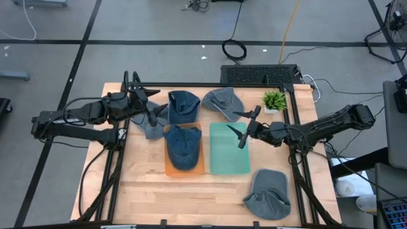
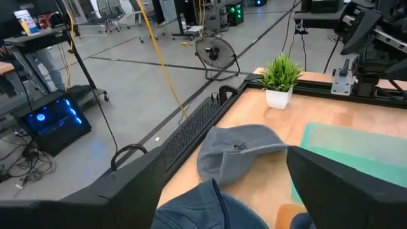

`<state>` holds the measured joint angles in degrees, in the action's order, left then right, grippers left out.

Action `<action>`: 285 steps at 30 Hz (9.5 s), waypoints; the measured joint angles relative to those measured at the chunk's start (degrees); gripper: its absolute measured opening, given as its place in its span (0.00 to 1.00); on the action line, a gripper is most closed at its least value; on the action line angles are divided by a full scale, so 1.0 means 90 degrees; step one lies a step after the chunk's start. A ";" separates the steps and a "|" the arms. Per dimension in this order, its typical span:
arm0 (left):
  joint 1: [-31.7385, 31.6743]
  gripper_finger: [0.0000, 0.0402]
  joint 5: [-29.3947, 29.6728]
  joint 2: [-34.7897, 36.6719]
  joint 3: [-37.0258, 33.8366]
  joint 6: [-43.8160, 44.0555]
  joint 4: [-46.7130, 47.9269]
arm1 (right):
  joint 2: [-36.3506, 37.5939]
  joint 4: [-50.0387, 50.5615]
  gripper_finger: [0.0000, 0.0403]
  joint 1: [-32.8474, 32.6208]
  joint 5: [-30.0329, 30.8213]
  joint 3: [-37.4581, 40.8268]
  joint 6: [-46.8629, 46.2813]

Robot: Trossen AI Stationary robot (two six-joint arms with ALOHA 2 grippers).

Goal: Pick & Place hat
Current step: Put the blue cap into the orange bin

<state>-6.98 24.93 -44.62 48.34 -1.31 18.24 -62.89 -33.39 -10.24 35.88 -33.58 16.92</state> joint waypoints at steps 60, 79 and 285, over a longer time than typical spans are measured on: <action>-0.2475 0.87 -0.0504 -0.3430 0.2059 0.1423 0.0918 | 0.1559 0.1144 0.63 0.0595 -0.0023 0.0000 -0.0112; -0.2378 0.87 -0.1105 -0.5322 0.3201 0.1855 0.1806 | 0.1559 0.1156 0.63 0.0593 -0.0023 0.0000 -0.0137; 0.1230 0.04 -0.4837 0.1353 -0.3351 -0.0496 -0.4920 | 0.0573 -0.1803 0.63 0.0629 -0.2526 0.1137 -0.1790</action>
<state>4.09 -18.61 -32.45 18.17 -5.77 -26.04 -57.74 -49.61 -4.58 13.15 -23.35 0.81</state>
